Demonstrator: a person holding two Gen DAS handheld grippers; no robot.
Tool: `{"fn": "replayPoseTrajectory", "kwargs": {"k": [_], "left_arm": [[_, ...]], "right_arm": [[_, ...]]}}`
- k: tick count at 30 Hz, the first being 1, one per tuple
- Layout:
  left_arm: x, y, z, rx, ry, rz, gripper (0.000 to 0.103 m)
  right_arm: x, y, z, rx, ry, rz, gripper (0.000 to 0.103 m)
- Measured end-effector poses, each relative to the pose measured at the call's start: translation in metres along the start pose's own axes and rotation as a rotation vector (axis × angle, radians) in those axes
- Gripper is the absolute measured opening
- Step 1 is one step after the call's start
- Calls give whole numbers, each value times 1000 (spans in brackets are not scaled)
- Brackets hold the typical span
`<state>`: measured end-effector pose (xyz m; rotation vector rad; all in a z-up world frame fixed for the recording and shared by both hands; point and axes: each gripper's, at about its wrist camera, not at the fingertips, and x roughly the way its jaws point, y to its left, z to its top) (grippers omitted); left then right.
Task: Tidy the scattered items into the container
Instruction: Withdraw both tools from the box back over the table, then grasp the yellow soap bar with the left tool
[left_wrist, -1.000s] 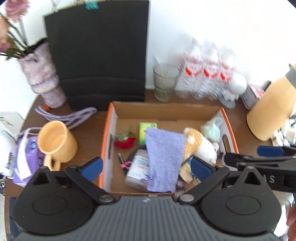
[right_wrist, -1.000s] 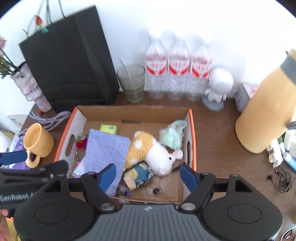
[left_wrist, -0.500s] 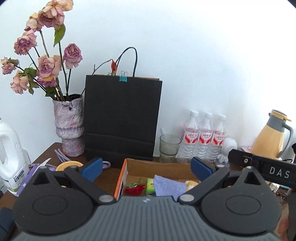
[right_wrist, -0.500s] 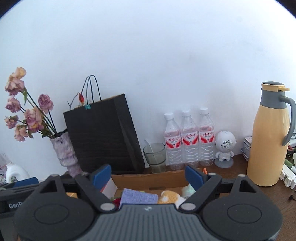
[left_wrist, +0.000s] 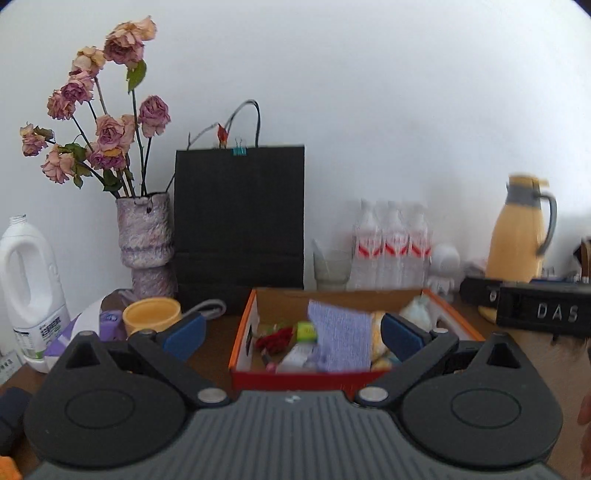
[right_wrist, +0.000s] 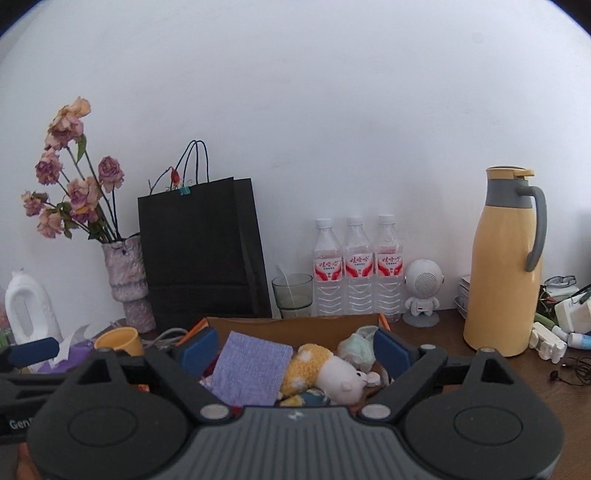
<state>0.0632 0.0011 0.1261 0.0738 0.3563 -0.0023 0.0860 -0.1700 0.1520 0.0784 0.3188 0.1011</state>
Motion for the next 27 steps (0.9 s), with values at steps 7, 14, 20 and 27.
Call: {"fn": "replayPoseTrajectory", "kwargs": {"k": [7, 14, 20, 27], "left_arm": [[-91, 1, -77, -28, 53, -101, 103], [-109, -5, -114, -6, 167, -123, 103], [-105, -6, -119, -34, 219, -153, 103], [-65, -4, -108, -24, 265, -179, 103]], "right_arm": [[-90, 4, -76, 2, 108, 27, 97], [-115, 4, -116, 22, 183, 16, 97], [-117, 9, -120, 15, 185, 39, 97], [-89, -5, -118, 70, 220, 96, 90]]}}
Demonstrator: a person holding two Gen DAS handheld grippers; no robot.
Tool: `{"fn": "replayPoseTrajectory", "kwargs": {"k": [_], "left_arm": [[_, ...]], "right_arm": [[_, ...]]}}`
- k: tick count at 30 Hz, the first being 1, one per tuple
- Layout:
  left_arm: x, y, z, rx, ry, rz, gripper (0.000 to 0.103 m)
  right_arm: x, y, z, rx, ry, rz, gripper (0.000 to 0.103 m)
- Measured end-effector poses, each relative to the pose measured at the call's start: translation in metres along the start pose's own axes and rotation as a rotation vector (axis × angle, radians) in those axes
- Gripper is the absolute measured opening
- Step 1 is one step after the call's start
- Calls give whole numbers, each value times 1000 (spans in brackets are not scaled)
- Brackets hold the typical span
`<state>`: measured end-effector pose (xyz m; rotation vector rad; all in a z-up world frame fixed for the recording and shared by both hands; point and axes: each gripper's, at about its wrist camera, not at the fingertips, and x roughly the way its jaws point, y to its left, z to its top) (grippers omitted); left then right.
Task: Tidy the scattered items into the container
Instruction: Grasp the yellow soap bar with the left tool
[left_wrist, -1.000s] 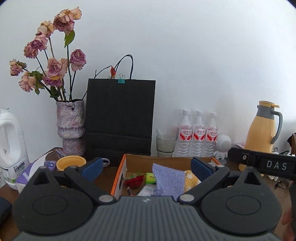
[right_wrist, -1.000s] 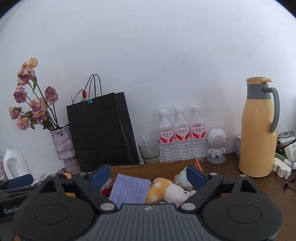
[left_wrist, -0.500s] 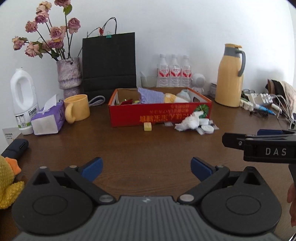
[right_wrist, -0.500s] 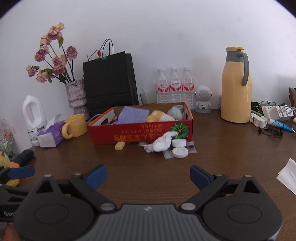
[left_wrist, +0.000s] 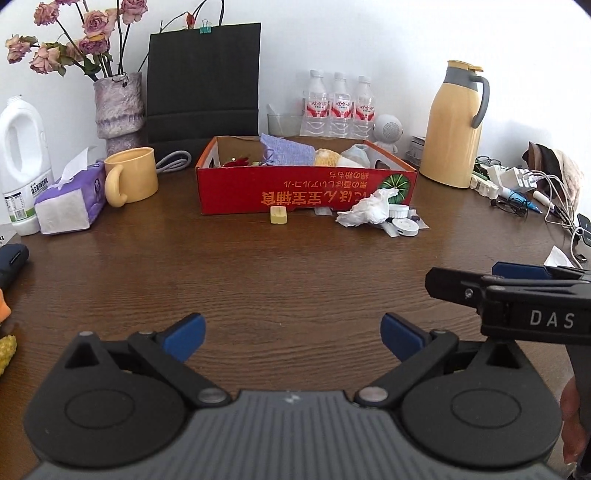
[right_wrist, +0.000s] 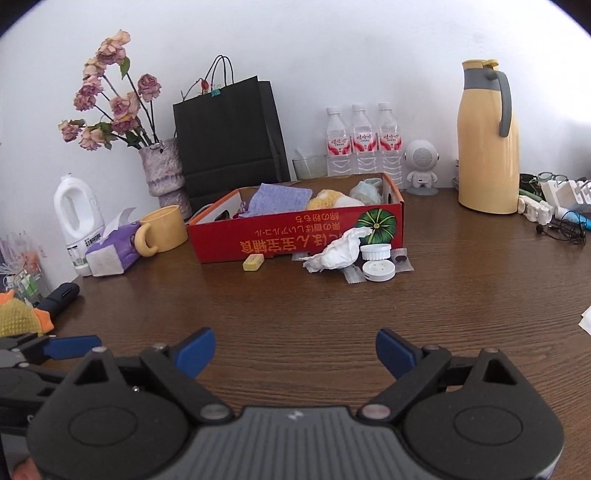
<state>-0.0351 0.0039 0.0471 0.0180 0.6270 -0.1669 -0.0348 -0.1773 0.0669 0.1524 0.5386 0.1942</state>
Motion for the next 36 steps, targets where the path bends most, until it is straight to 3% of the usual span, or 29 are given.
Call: {"fn": "replayPoseTrajectory", "kwargs": {"k": [5, 8, 10, 11, 14, 16, 18, 21, 24, 27, 36], "left_arm": [[52, 15, 42, 31, 41, 1, 102], [92, 25, 69, 25, 42, -41, 90], [120, 34, 86, -4, 57, -65, 76], [133, 37, 94, -9, 64, -65, 76], [167, 39, 107, 24, 76, -66, 74], [186, 41, 110, 43, 84, -56, 65], [200, 45, 112, 38, 98, -54, 57], [212, 48, 114, 16, 111, -76, 52], [219, 44, 113, 62, 107, -64, 46], [220, 42, 111, 84, 88, -65, 23], [204, 61, 101, -48, 61, -53, 23]], "right_arm": [[42, -11, 32, -72, 26, -4, 86], [81, -16, 51, -124, 47, -6, 81], [108, -20, 64, -141, 57, -8, 79], [120, -21, 70, -150, 59, -10, 79], [147, -23, 88, -155, 45, -4, 70], [163, -22, 98, -141, 49, 88, 62], [182, -15, 102, -163, 100, 148, 43], [212, -5, 102, -199, 153, 135, 41], [234, -11, 101, -145, 197, 106, 40], [243, -13, 101, -121, 187, 73, 38], [258, 7, 92, -175, 159, -91, 42]]}}
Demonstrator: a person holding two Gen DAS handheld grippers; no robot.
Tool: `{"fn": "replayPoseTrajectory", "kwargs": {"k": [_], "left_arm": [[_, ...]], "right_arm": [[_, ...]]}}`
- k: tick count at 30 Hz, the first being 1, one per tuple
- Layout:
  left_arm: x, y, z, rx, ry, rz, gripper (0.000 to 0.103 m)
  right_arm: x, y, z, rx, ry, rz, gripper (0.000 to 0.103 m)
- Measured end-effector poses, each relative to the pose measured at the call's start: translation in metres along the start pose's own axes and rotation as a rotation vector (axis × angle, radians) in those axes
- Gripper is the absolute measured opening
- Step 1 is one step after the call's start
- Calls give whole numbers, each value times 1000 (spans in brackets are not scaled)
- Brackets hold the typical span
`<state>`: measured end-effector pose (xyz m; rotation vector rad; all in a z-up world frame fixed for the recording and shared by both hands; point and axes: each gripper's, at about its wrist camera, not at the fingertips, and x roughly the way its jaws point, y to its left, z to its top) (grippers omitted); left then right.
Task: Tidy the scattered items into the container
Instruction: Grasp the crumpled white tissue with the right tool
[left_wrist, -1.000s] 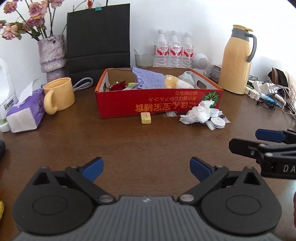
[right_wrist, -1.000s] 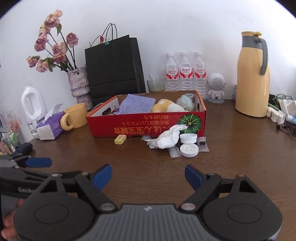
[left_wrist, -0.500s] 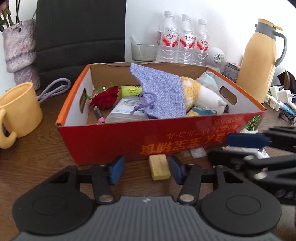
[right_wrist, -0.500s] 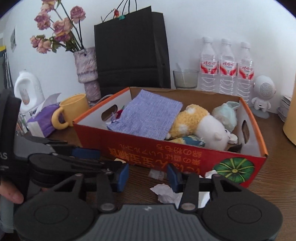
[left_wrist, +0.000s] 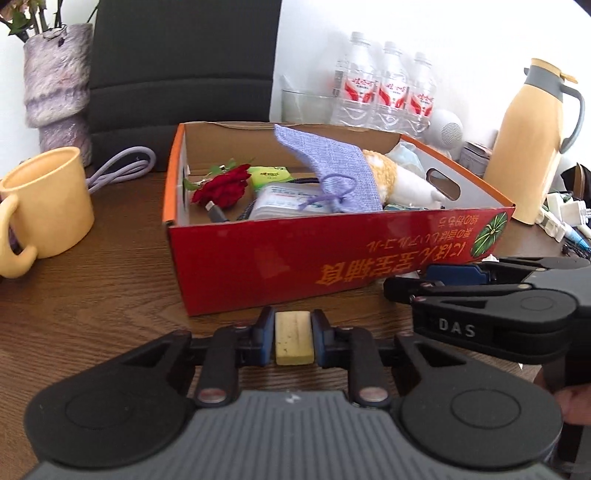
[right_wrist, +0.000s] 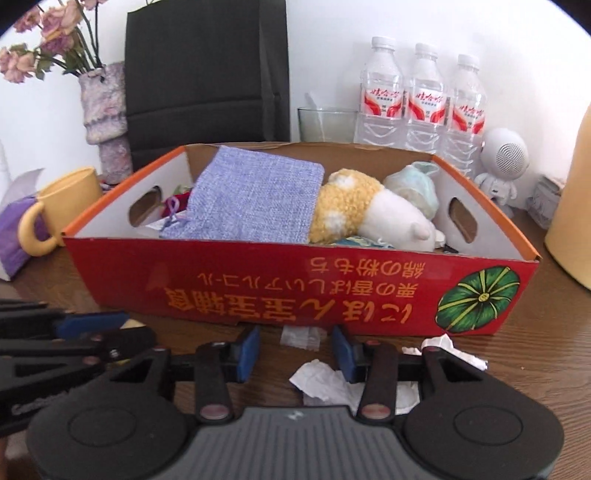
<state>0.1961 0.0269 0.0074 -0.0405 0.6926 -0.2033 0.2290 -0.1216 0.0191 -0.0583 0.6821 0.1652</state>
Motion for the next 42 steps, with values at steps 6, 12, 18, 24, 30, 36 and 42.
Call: {"fn": "replayPoseTrajectory", "kwargs": {"k": [6, 12, 18, 24, 30, 36, 42], "left_arm": [[-5, 3, 0, -21, -17, 5, 23], [-6, 8, 3, -39, -39, 32, 23], [1, 17, 8, -69, -53, 61, 23], [-10, 31, 6, -122, -84, 136, 22], [-43, 14, 0, -59, -105, 75, 22], [-88, -8, -13, -31, -138, 20, 22], [-120, -18, -29, -54, -157, 23, 22]], "right_arm": [[9, 3, 12, 22, 21, 1, 0], [-1, 4, 4, 38, 32, 44, 0], [-36, 14, -22, 23, 45, 115, 0], [-87, 3, -39, 41, -32, 176, 9], [-84, -39, -33, 26, -81, 30, 61], [-33, -39, -20, -40, -23, 6, 37], [-44, -38, -19, -31, -44, 64, 17]]}}
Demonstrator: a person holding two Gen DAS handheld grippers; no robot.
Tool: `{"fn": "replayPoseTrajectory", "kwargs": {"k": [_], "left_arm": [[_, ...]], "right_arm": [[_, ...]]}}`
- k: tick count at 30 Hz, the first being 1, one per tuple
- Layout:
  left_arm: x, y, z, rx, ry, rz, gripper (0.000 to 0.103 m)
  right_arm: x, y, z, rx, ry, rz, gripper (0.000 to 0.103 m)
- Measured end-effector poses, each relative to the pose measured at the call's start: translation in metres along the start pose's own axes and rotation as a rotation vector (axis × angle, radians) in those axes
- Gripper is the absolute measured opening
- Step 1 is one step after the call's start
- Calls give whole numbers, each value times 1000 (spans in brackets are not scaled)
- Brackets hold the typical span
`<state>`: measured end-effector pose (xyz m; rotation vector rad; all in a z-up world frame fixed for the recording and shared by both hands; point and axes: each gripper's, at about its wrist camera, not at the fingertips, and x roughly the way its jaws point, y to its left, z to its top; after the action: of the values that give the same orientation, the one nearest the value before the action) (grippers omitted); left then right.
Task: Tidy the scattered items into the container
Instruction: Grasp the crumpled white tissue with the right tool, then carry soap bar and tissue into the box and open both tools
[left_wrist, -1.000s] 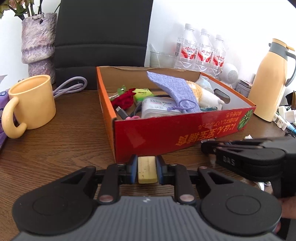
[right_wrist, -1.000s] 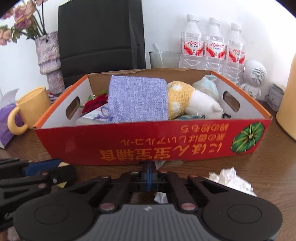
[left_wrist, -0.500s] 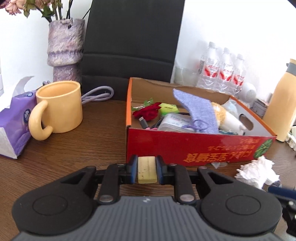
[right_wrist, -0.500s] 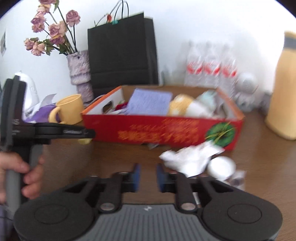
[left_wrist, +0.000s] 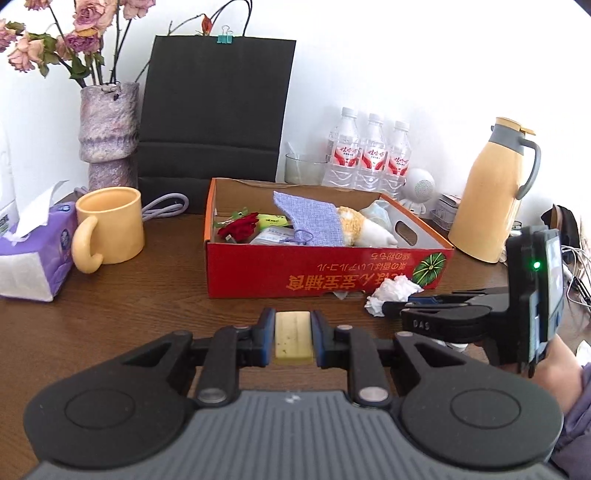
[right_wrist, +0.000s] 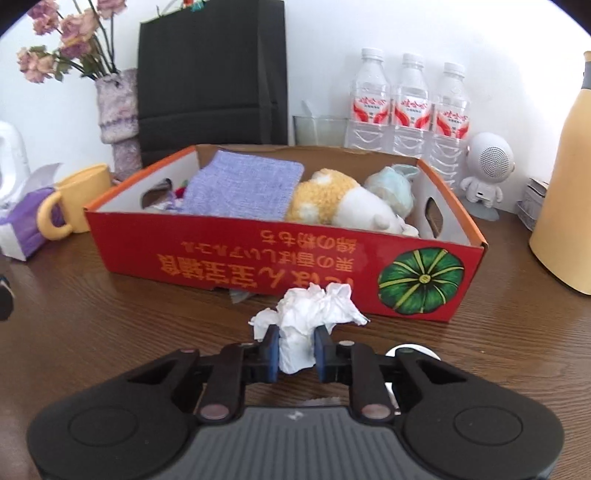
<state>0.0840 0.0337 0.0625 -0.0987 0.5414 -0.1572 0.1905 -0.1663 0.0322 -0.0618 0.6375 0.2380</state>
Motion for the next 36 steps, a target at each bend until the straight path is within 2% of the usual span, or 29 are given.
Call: {"fn": "replayPoseTrajectory", "kwargs": {"k": [6, 13, 18, 24, 29, 34, 36], "left_arm": [[-34, -13, -8, -29, -61, 42, 22], [-82, -41, -44, -23, -102, 46, 22], [-125, -68, -72, 46, -173, 28, 22], [-155, -90, -94, 91, -162, 18, 22], [-176, -98, -104, 109, -188, 7, 22], [-178, -93, -92, 108, -209, 25, 22], [-174, -84, -77, 99, -228, 45, 22]], "right_arm": [[-83, 7, -15, 45, -101, 21, 18], [-168, 20, -72, 148, -149, 20, 18], [-220, 32, -108, 181, -215, 19, 18], [-258, 46, -132, 168, -247, 14, 18], [-280, 56, -139, 158, -272, 17, 18], [-289, 59, -129, 129, -299, 8, 18], [-290, 52, -116, 93, -328, -33, 18]]}}
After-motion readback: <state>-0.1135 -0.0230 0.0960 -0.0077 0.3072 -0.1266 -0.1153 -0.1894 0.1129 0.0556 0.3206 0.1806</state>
